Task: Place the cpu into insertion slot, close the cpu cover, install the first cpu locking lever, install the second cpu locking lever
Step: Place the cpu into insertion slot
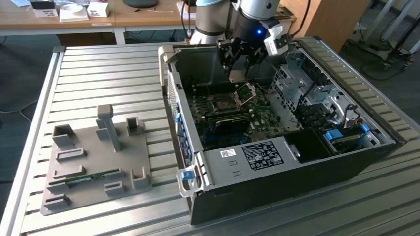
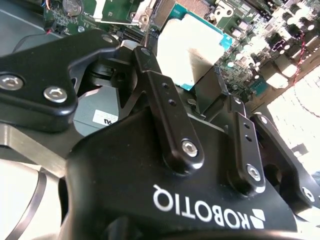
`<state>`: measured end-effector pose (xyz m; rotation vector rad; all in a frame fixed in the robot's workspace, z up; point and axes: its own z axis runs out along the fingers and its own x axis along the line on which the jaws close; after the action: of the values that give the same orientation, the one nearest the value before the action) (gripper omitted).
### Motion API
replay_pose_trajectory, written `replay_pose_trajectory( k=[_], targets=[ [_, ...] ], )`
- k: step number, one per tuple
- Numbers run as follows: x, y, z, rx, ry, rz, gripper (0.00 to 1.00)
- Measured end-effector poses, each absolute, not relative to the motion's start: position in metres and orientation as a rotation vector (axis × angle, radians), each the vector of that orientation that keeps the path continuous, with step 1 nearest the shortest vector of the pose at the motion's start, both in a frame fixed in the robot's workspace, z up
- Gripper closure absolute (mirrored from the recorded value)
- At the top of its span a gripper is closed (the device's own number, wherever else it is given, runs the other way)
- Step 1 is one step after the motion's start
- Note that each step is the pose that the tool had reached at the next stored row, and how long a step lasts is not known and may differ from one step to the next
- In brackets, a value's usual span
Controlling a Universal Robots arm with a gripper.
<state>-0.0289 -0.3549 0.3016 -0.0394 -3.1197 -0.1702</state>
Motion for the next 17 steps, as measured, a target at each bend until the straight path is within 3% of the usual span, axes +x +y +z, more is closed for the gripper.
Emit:
replay_pose_trajectory(
  k=[17],
  targets=[
    [-0.0294,-0.3548,0.2963,-0.038,-3.120,-0.176,0.46]
  ],
)
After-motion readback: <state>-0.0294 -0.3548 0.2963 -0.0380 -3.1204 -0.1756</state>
